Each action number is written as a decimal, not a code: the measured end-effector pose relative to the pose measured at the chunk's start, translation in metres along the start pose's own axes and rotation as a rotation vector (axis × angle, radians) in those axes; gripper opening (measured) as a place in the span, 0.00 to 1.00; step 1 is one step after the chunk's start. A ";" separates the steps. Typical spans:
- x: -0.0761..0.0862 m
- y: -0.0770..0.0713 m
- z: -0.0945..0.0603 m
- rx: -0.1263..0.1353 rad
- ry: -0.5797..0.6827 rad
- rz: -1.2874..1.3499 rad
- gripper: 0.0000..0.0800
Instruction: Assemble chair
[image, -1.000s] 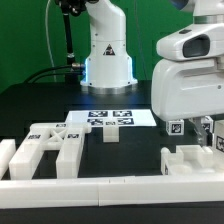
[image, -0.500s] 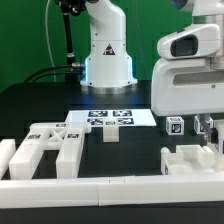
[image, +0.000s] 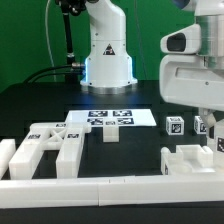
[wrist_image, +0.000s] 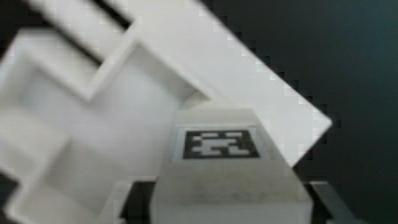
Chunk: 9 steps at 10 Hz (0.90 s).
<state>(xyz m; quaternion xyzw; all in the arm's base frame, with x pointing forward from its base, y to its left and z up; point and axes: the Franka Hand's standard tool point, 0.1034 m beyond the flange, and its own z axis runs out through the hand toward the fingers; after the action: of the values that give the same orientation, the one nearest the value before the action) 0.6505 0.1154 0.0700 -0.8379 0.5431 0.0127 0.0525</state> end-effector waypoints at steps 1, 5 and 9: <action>0.000 0.001 0.001 0.009 -0.019 0.178 0.36; -0.002 0.000 0.001 0.008 -0.015 0.164 0.59; -0.007 -0.001 -0.004 0.064 0.030 -0.391 0.81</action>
Offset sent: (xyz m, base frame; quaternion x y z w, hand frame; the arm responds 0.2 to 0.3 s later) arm 0.0000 0.0000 0.0000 0.0000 0.0000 0.0000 1.0000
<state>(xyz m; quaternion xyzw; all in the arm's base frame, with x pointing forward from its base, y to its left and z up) 0.6481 0.1220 0.0741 -0.9254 0.3709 -0.0274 0.0723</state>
